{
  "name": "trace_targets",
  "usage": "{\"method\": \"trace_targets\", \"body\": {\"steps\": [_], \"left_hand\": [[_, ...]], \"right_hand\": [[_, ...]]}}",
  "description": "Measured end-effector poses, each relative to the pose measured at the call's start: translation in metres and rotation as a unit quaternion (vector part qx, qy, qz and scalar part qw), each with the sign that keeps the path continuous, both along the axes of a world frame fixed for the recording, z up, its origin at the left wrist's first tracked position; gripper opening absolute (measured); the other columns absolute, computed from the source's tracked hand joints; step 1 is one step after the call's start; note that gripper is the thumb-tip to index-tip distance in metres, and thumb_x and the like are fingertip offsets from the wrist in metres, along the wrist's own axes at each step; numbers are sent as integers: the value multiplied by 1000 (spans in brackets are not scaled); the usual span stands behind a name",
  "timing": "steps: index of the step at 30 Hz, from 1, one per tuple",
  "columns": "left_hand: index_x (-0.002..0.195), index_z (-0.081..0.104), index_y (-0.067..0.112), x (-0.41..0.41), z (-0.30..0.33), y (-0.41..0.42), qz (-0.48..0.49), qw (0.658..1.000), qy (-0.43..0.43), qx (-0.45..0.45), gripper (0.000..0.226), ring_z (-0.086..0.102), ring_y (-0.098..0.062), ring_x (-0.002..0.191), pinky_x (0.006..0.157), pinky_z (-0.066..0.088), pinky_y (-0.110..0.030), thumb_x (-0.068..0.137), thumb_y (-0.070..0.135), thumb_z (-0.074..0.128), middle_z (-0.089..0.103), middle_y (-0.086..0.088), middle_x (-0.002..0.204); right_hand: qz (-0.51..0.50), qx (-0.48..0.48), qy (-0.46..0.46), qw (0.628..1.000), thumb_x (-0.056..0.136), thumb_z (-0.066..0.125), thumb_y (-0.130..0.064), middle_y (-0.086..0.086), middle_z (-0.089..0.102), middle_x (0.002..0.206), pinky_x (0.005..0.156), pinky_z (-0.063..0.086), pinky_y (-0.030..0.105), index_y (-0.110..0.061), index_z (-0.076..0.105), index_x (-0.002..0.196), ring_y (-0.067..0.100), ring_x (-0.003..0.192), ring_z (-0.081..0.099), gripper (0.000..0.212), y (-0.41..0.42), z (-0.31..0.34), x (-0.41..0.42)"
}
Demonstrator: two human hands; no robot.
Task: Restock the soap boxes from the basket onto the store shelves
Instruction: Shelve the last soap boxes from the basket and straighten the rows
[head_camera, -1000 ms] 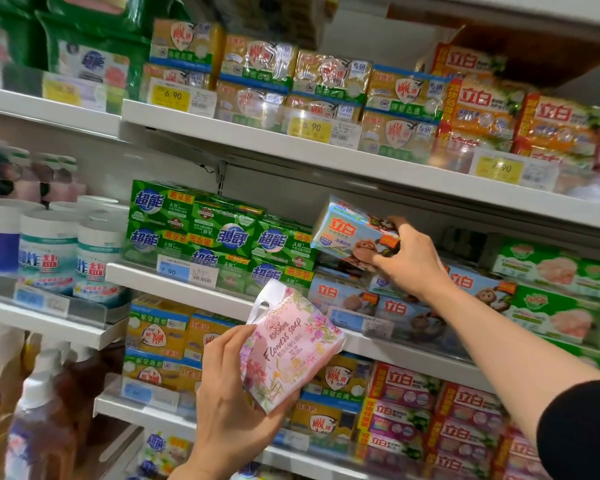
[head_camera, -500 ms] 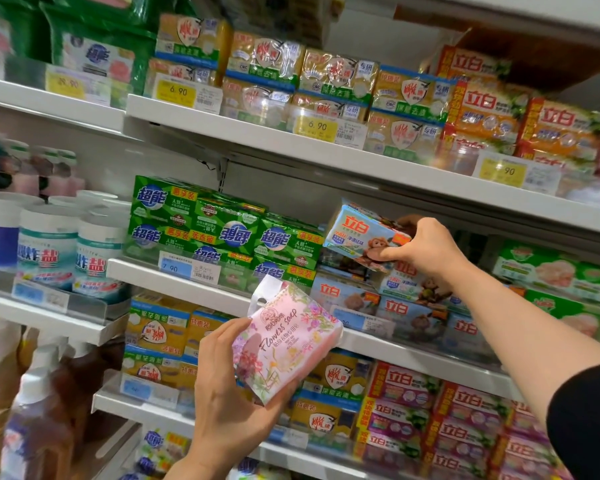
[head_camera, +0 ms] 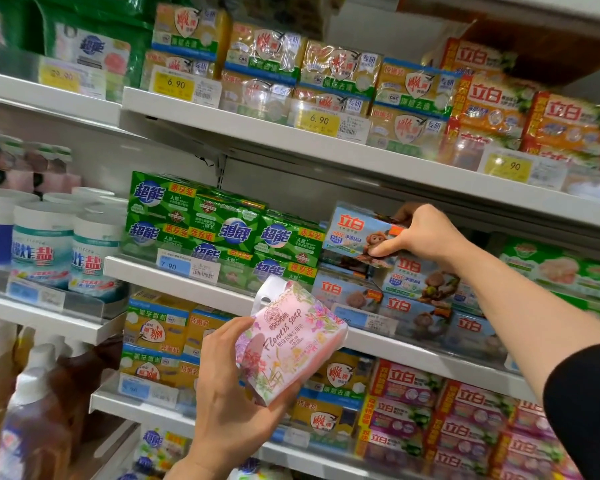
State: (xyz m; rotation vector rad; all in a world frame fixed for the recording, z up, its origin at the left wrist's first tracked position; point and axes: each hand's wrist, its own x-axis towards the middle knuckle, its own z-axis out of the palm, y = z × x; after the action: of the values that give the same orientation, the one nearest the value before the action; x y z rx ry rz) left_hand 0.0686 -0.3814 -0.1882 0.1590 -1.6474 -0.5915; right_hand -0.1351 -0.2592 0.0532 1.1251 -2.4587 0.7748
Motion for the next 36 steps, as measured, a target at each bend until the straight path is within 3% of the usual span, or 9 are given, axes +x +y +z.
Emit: {"method": "trace_targets", "body": {"steps": [7,10,13,18,20,24,31,33,36], "left_hand": [[128,46,9,-1,-2,1,8,1000,-4,1,85,50,-14,112,88,46,-29,65,59,73,50,2,122],[128,47,7,-3,-3,1,11,1000,-8,0,85,50,-16,113,88,47,-31,64,57,74,51,-1,123],[129,47,7,-5,-4,2,8,1000,-11,1,86,50,-17,113,88,47,-33,66,59,73,50,0,124],[129,45,10,-4,0,8,-4,1000,-9,-6,81,49,-13,113,90,45,-23,67,53,73,46,7,124],[130,43,12,-4,1,9,-11,1000,-5,-14,80,48,-12,114,92,42,-20,67,51,74,44,8,124],[131,43,9,-6,-1,7,-20,999,-7,-25,82,49,-15,114,89,47,-32,67,48,77,47,4,126],[129,43,10,-4,3,14,-42,998,-2,-46,79,52,-19,110,86,49,-35,68,47,77,49,2,123],[129,43,10,-5,5,20,-58,996,-14,-63,81,53,-21,111,85,50,-38,66,45,80,49,1,124],[131,42,12,-14,13,39,-85,991,-32,-98,85,51,-22,116,89,49,-39,64,45,83,47,0,127]], "right_hand": [[-1,72,58,996,60,80,-60,5,63,120,89,51,33,-21,59,124,22,102,60,78,-5,-36,-6],[29,59,167,984,74,74,-51,7,53,137,107,37,41,-25,50,136,29,125,47,72,-4,-51,-8],[27,55,270,961,86,65,-39,9,67,113,111,21,41,-16,63,109,27,112,58,33,-6,-67,-6],[-10,121,324,938,93,47,-53,-6,43,146,114,-11,55,-35,31,147,18,138,31,59,-8,-71,-16],[-27,110,373,921,91,51,-51,2,53,134,112,-2,62,-30,38,145,26,126,44,59,-11,-77,-20],[-50,81,441,892,80,74,-34,14,67,108,105,25,70,-6,55,128,32,98,62,60,-14,-90,-23],[-10,141,307,941,96,43,-50,6,44,145,117,0,55,-18,33,146,24,133,38,60,-10,-73,-18],[48,66,292,953,93,48,-49,9,49,140,115,20,52,-13,43,141,26,128,44,60,2,-75,-8],[138,-126,211,960,88,54,-50,5,68,104,86,48,32,-11,67,108,20,98,61,46,42,-83,11]]}}
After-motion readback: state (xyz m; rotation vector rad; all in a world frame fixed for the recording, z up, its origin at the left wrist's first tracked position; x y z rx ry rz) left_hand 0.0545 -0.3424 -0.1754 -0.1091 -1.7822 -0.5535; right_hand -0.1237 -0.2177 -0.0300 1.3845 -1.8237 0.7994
